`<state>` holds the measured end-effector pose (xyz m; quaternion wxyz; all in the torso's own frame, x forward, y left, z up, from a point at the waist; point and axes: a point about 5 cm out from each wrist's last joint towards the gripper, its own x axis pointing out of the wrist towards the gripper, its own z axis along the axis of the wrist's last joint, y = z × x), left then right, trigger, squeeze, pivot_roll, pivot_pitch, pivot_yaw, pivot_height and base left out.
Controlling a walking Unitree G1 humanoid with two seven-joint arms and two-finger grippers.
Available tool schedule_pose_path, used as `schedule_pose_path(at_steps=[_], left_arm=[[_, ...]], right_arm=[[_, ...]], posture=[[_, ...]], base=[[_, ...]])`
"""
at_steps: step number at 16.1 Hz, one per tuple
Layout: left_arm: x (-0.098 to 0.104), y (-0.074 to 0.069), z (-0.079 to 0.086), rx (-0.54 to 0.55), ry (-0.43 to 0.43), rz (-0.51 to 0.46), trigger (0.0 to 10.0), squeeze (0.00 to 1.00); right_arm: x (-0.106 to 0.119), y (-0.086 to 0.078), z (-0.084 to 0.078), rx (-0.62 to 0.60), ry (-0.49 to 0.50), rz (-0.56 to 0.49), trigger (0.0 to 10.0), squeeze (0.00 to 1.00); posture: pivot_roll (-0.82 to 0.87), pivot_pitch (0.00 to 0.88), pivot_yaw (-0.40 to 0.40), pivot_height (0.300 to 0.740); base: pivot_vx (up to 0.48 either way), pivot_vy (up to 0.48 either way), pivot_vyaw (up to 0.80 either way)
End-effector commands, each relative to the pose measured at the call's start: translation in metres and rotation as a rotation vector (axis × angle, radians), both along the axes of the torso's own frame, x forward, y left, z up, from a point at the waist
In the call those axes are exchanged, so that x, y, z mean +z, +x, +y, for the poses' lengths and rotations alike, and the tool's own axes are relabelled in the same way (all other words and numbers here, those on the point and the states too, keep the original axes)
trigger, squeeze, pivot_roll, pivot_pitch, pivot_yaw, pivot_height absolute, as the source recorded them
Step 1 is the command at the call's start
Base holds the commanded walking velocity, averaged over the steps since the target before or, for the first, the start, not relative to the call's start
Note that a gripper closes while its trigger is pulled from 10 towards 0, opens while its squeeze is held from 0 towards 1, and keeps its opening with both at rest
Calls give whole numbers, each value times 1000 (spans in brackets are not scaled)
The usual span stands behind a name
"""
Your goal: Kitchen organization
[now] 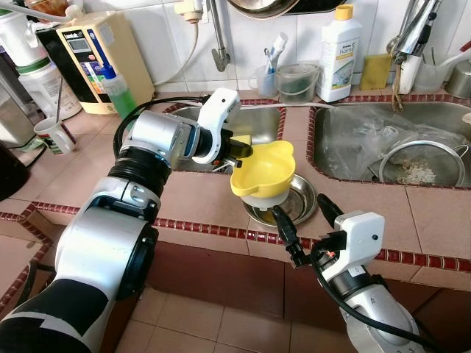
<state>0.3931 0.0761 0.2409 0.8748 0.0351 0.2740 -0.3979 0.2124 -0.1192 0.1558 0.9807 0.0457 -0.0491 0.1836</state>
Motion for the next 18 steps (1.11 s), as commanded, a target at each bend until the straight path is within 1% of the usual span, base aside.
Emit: schedule_pose_path(at_steps=[1, 5, 7, 8, 11, 12, 13, 14, 16, 17, 18], left_arm=[[1, 2, 13, 40, 5, -7, 10000, 0], [3, 4, 14, 50, -1, -25, 10000, 0], [8, 9, 17, 102, -20, -89, 10000, 0], [10, 12, 18, 116, -25, -142, 10000, 0], [8, 14, 19, 144, -40, -175, 10000, 0], [7, 15, 18, 161, -41, -195, 10000, 0], [8, 18, 18, 190, -50, -235, 10000, 0], [8, 19, 19, 215, -73, -244, 10000, 0], [9, 23, 22, 276, -101, -324, 10000, 0], [12, 25, 24, 318, -117, -386, 10000, 0], [14, 26, 25, 336, -130, -428, 10000, 0]], right_arm=[[1, 1, 5, 17, 15, -3, 10000, 0], [4, 2, 5, 23, 11, -28, 10000, 0], [9, 5, 3, 20, 15, -58, 10000, 0], [13, 8, 3, 13, 26, -77, 10000, 0], [20, 14, 3, 4, 41, -110, 10000, 0], [23, 16, 3, -1, 49, -125, 10000, 0], [27, 19, 3, -2, 56, -140, 10000, 0], [30, 21, 4, 0, 64, -154, 10000, 0], [36, 26, 6, 4, 80, -184, 10000, 0], [41, 31, 6, -5, 96, -205, 10000, 0], [44, 35, 6, -13, 104, -214, 10000, 0]], posture=[[-193, 3, 177, 740], [-191, 5, 176, 740], [-192, 6, 174, 740], [-193, 7, 173, 740], [-197, 9, 169, 740], [-198, 9, 167, 740], [-198, 11, 164, 740], [-201, 12, 160, 740], [-204, 17, 155, 740], [-205, 26, 148, 740], [-206, 33, 143, 740]], base=[[0, 0, 0], [0, 0, 0], [0, 0, 0], [0, 0, 0], [0, 0, 0], [0, 0, 0], [0, 0, 0], [0, 0, 0], [0, 0, 0], [0, 0, 0], [0, 0, 0]])
